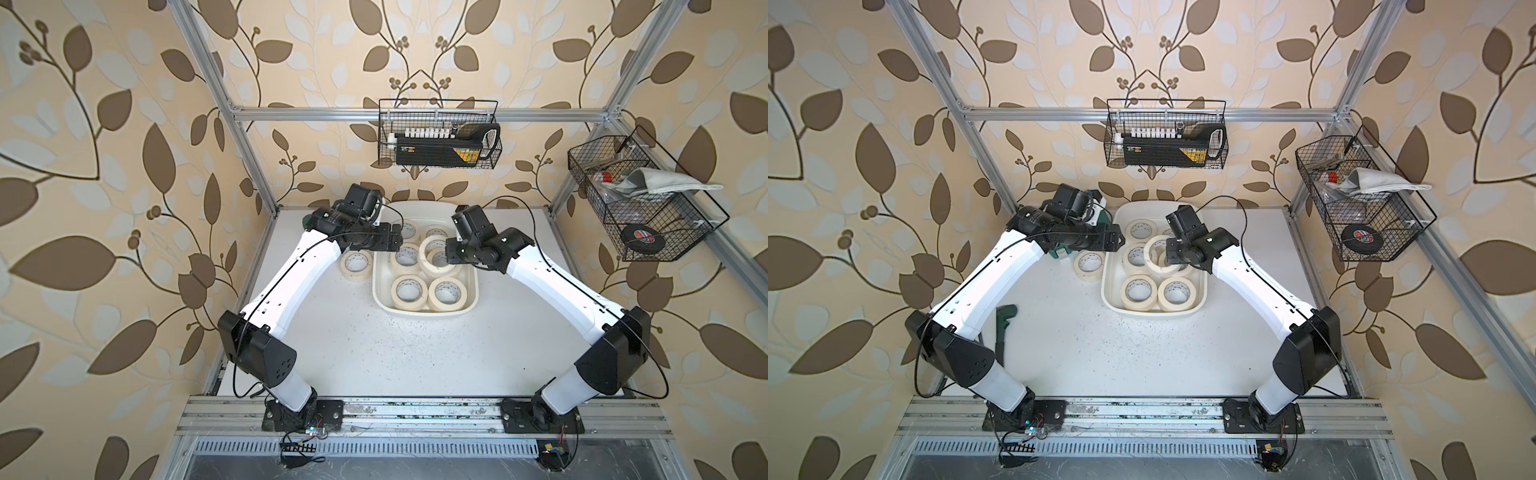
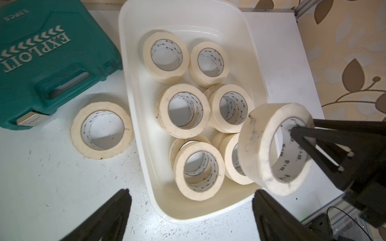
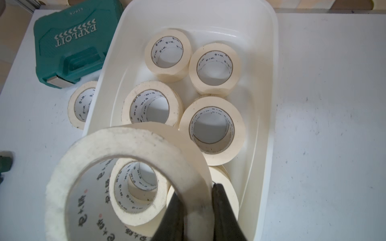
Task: Take out the art tape in the storage box
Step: Pick up the art tape from the storage box.
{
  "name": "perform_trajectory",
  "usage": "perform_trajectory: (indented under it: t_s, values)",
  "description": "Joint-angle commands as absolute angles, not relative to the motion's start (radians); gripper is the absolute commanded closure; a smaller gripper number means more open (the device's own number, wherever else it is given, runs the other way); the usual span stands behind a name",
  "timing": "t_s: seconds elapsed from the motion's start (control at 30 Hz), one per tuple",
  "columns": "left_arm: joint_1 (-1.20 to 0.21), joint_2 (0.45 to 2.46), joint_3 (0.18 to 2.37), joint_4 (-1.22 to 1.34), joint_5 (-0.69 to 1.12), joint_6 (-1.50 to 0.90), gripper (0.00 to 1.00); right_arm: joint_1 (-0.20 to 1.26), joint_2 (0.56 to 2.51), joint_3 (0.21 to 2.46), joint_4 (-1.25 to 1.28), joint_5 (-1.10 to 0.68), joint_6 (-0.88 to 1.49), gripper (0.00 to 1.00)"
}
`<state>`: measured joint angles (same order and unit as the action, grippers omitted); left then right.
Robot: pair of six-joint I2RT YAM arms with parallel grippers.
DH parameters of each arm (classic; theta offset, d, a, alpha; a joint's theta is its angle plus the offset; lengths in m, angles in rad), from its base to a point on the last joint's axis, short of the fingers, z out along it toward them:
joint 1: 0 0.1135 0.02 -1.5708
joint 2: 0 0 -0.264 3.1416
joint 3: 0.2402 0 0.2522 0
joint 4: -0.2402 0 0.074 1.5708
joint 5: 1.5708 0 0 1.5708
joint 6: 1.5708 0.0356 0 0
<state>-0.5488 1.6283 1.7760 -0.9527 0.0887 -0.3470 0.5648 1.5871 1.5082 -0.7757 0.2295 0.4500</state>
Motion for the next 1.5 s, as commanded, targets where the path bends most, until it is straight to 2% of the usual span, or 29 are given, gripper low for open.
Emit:
perform_trajectory:
  t_s: [0.0, 0.33, 0.73, 0.9, 1.17, 1.33, 1.37, 1.47]
  values:
    - [-0.604, 1.655, 1.822, -0.96, 0.092, -0.331, 0.06, 0.585, 1.537, 1.454, -0.762, 0.267, 0.453, 1.0]
    - [-0.728, 1.725, 1.79, -0.932, 0.059, -0.381, 0.09, 0.607, 1.471, 1.346, -0.772, 0.267, 0.491, 1.0]
    - [-0.796, 1.773, 1.711, -0.879, 0.042, -0.447, 0.13, 0.63, 1.465, 1.297, -0.767, 0.261, 0.518, 1.0]
    - [-0.801, 1.814, 1.712, -0.886, 0.014, -0.461, 0.24, 0.64, 1.461, 1.285, -0.767, 0.261, 0.529, 1.0]
    - [-0.804, 1.85, 1.72, -0.882, 0.003, -0.465, 0.49, 0.645, 1.448, 1.269, -0.762, 0.261, 0.54, 1.0]
    - [-0.804, 1.855, 1.724, -0.885, 0.004, -0.46, 0.6, 0.648, 1.437, 1.27, -0.764, 0.267, 0.559, 1.0]
    - [-0.804, 1.854, 1.723, -0.883, 0.005, -0.459, 0.63, 0.649, 1.433, 1.271, -0.764, 0.272, 0.567, 0.99]
    - [-0.804, 1.841, 1.714, -0.867, 0.009, -0.458, 0.83, 0.651, 1.412, 1.258, -0.744, 0.275, 0.581, 0.93]
